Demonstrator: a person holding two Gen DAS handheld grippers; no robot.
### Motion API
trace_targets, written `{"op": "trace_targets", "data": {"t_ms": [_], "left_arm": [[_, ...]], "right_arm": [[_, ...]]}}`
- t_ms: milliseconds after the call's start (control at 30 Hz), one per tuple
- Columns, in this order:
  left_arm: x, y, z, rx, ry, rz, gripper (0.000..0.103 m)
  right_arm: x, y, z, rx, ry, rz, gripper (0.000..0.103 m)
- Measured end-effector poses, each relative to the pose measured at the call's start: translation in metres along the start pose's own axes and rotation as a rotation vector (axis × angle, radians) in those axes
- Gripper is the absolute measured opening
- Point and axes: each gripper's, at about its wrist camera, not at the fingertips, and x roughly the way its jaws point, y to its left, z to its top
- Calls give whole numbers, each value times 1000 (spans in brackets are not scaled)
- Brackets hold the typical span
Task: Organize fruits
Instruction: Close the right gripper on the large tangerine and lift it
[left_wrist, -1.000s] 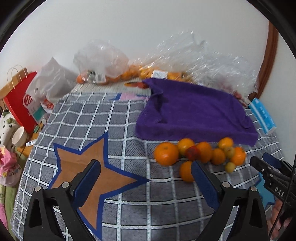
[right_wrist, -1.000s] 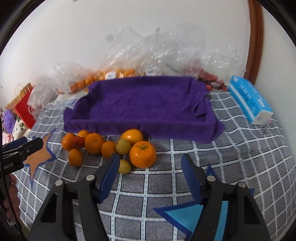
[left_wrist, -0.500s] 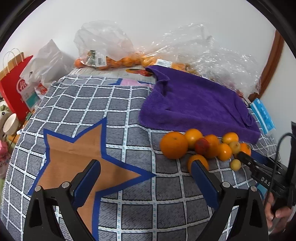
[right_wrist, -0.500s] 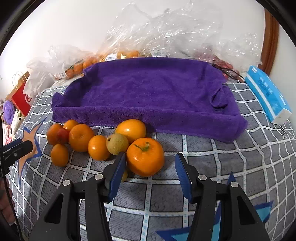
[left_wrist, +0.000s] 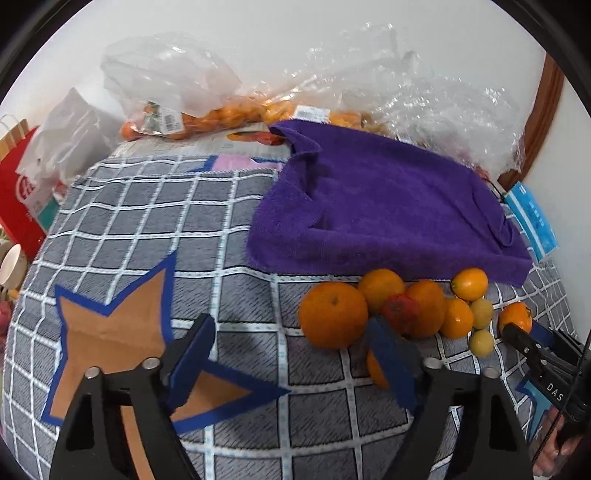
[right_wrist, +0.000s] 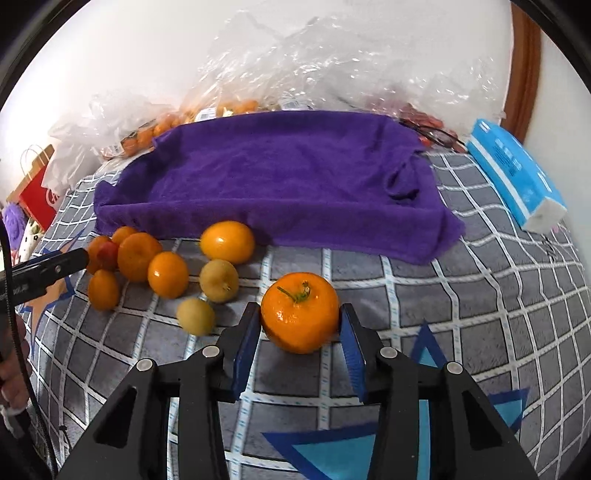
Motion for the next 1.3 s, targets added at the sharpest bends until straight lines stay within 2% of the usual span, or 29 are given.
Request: {"op": "trace_targets", "data": {"t_ms": [133, 233, 367, 400, 533, 867, 1300], "left_arm": [[9, -6, 1, 26, 16, -9, 77], [14, -7, 2, 36, 19, -23, 71], [16, -10, 2, 40, 27, -82, 44], [15, -12, 2, 53, 28, -99, 41], [14, -12, 2, 65, 31, -93, 41], [-13, 2, -8, 11, 50, -73, 41], [-57, -17, 0, 5, 14, -99, 41]], "right_arm": [[1, -2, 0, 10, -5, 7, 43], [2, 0, 0, 8, -12, 2, 43], [2, -3, 1, 27, -8, 9, 43], [1, -4, 1, 31, -7, 11, 43], [-2, -3, 3, 35, -10, -2, 42], [-26, -1, 10, 52, -30, -16, 42], [-74, 1, 23, 46, -95, -32, 42]]}}
